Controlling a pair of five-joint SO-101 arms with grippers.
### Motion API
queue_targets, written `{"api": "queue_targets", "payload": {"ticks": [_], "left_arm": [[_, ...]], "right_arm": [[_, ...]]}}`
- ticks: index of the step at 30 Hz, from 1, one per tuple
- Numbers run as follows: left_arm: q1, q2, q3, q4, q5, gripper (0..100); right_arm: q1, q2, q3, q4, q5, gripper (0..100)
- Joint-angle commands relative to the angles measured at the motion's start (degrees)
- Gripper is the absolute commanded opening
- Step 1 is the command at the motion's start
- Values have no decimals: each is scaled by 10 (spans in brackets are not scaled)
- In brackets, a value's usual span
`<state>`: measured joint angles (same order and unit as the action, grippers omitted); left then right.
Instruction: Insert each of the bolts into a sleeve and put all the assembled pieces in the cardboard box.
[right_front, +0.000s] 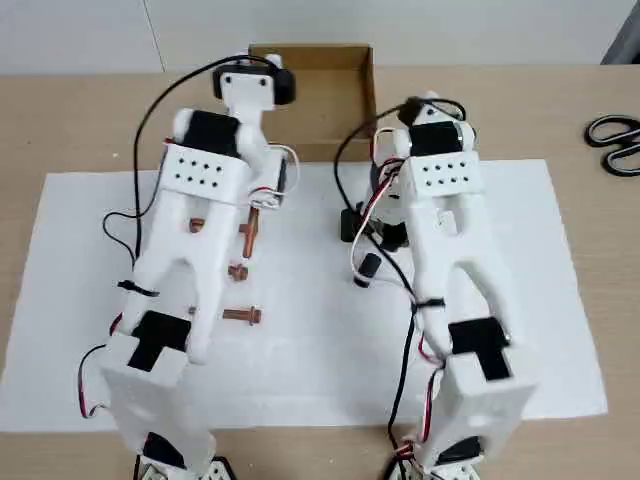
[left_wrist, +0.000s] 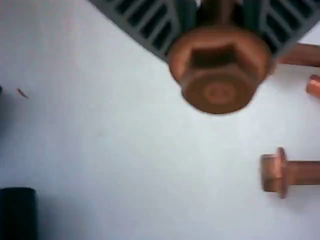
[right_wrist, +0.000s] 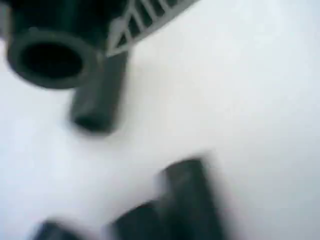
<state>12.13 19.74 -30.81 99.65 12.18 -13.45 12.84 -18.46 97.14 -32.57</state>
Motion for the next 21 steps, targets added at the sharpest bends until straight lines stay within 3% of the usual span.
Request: {"api": "queue_targets", "payload": {"ticks": [1, 6, 14, 21], "left_arm": [[18, -70, -5, 7, -1, 6], [20, -166, -2, 7, -14, 6], [19, -287, -2, 7, -26, 6], [19, -367, -1, 7, -23, 6]], "right_arm": [[-9, -77, -4, 16, 9, 2], [-8, -151, -4, 16, 62, 2], [-7, -261, -3, 19, 68, 2], [-8, -390, 149, 15, 105, 2]]}}
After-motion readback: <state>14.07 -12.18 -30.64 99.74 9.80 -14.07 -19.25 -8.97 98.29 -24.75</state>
